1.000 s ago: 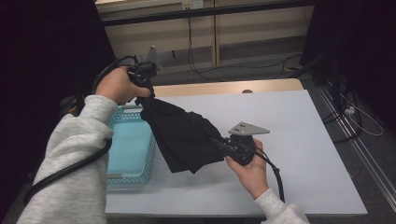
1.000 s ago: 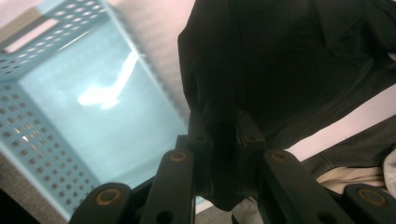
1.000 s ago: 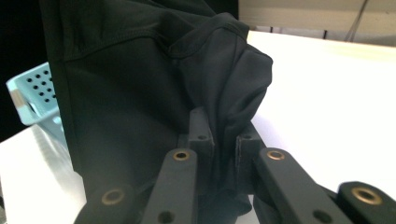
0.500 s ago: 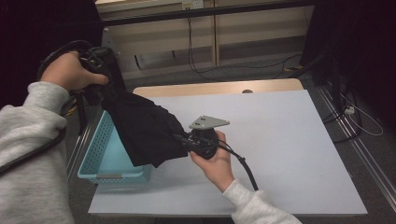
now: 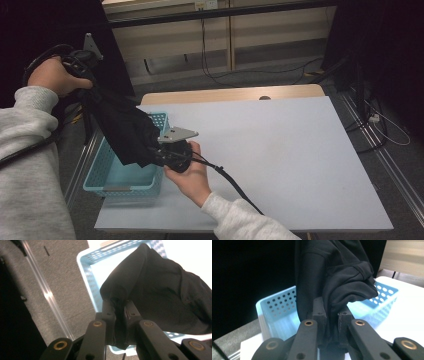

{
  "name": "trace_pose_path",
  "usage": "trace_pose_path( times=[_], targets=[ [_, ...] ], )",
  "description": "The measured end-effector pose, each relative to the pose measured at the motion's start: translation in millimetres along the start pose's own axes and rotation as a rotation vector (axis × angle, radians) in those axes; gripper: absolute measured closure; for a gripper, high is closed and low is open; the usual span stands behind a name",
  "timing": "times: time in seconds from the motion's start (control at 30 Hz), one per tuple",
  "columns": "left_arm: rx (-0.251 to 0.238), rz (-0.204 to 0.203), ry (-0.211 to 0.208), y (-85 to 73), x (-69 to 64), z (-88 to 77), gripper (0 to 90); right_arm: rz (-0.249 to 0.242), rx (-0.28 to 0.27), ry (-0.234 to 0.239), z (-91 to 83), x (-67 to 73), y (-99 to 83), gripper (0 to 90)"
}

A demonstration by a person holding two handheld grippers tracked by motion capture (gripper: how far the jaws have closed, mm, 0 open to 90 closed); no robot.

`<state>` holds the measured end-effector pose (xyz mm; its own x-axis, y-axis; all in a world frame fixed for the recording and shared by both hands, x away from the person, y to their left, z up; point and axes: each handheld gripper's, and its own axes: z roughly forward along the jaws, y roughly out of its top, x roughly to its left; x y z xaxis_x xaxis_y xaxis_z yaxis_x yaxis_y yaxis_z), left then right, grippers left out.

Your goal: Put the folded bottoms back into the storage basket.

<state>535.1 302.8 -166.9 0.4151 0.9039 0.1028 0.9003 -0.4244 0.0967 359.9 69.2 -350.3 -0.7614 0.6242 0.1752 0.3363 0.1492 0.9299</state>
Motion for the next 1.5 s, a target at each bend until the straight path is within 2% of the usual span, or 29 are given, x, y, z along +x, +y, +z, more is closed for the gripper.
trace_pose_path(
  times=[0.07, 0.1, 0.13, 0.17, 0.2, 0.23, 0.27, 0.3, 0.33, 0.4, 0.47, 0.6, 0.73, 0.8, 0.83, 0.9, 1.0, 1.03, 1.07, 1.1, 1.13, 1.17, 1.23, 1.27, 1.3, 1.37, 1.43, 1.5],
  targets=[
    [-0.025, -0.015, 0.013, 0.4, 9.8, 6.6, 81.5, 0.002, -0.007, -0.010, 13.0, 4.4, 1.3, 78.7],
    [-0.063, -0.002, 0.038, 0.1, 12.2, 13.5, 79.3, 0.005, 0.000, -0.009, 21.0, 5.7, 0.8, 69.3],
    [-0.119, 0.023, 0.076, -0.2, 13.7, 21.4, 70.1, 0.007, 0.008, -0.023, 27.7, 6.3, -0.7, 50.0],
    [-0.154, 0.017, 0.084, -0.3, 14.8, 28.9, 52.3, 0.024, 0.028, -0.031, 31.0, 6.6, -2.6, 42.8],
    [-0.159, 0.004, 0.071, -1.1, 14.3, 35.1, 45.3, 0.037, 0.052, 0.001, 30.3, 6.7, -4.9, 43.1],
    [-0.164, 0.013, 0.057, -2.3, 12.4, 41.9, 45.8, 0.016, 0.053, 0.008, 26.5, 6.9, -7.5, 42.2],
    [-0.171, 0.025, 0.040, -3.9, 10.1, 48.8, 43.2, -0.018, 0.046, -0.016, 20.9, 6.6, -10.1, 40.6],
    [-0.181, 0.024, 0.011, -5.7, 8.1, 55.5, 39.7, -0.046, 0.043, -0.021, 15.4, 4.4, -12.2, 37.6],
    [-0.184, 0.028, -0.012, -7.6, 5.3, 61.4, 37.0, -0.054, 0.053, -0.021, 10.0, 0.7, -13.5, 34.3],
    [-0.186, 0.052, -0.032, -11.4, -1.3, 69.7, 36.7, -0.049, 0.077, -0.024, -1.4, -9.7, -15.6, 30.8],
    [-0.198, 0.067, -0.046, -13.7, -8.1, 73.7, 35.0, -0.044, 0.072, -0.033, -15.3, -22.0, -17.1, 30.0],
    [-0.248, 0.081, -0.082, -16.7, -20.6, 73.7, 32.4, -0.045, 0.066, -0.067, -43.6, -46.1, -19.8, 25.2],
    [-0.266, 0.118, -0.109, -18.6, -33.4, 74.5, 29.6, -0.015, 0.059, -0.092, -70.4, -67.9, -24.9, 23.1],
    [-0.275, 0.117, -0.114, -20.2, -38.1, 77.5, 28.9, -0.012, 0.054, -0.106, -82.8, -76.9, -29.3, 22.5],
    [-0.278, 0.126, -0.121, -20.8, -39.5, 80.0, 28.9, -0.006, 0.054, -0.115, -88.5, -80.7, -31.9, 22.4],
    [-0.287, 0.117, -0.133, -23.8, -43.3, 88.8, 28.1, 0.004, 0.055, -0.125, -98.2, -88.0, -38.3, 21.8],
    [-0.310, 0.120, -0.141, -30.4, -46.4, 109.9, 26.9, 0.007, 0.073, -0.135, -108.9, -95.7, -49.6, 20.2],
    [-0.314, 0.134, -0.131, -32.5, -46.2, 118.6, 28.2, 0.004, 0.079, -0.143, -111.9, -97.8, -54.0, 20.2],
    [-0.324, 0.119, -0.134, -35.1, -46.6, 128.4, 31.2, 0.010, 0.083, -0.144, -114.7, -100.2, -58.5, 20.0],
    [-0.322, 0.105, -0.154, -37.9, -47.4, 138.6, 38.8, 0.016, 0.089, -0.147, -117.6, -102.6, -62.9, 19.5],
    [-0.322, 0.111, -0.166, -40.1, -47.7, 148.5, 51.0, 0.021, 0.093, -0.155, -120.5, -104.8, -67.2, 19.5],
    [-0.315, 0.094, -0.178, -41.8, -48.5, 158.4, 57.4, 0.021, 0.097, -0.155, -123.4, -107.4, -71.4, 19.0],
    [-0.294, 0.080, -0.196, -44.1, -51.0, 178.2, 76.3, 0.021, 0.103, -0.165, -129.5, -112.5, -79.4, 18.7],
    [-0.299, 0.075, -0.189, -44.8, -51.2, 186.4, 77.6, 0.024, 0.113, -0.172, -132.3, -115.2, -82.9, 18.1],
    [-0.283, 0.059, -0.189, -45.1, -51.8, 194.2, 86.1, 0.027, 0.119, -0.180, -134.8, -117.9, -86.1, 18.0],
    [-0.283, 0.053, -0.176, -44.4, -53.1, 207.7, 89.7, 0.033, 0.125, -0.186, -139.1, -122.8, -91.0, 18.0],
    [-0.284, 0.067, -0.150, -42.5, -55.8, 218.7, 89.9, 0.032, 0.128, -0.191, -142.2, -125.6, -93.9, 18.0],
    [-0.293, 0.080, -0.147, -39.2, -60.4, 227.9, 89.9, 0.037, 0.131, -0.189, -144.4, -126.9, -95.3, 17.4]
  ],
)
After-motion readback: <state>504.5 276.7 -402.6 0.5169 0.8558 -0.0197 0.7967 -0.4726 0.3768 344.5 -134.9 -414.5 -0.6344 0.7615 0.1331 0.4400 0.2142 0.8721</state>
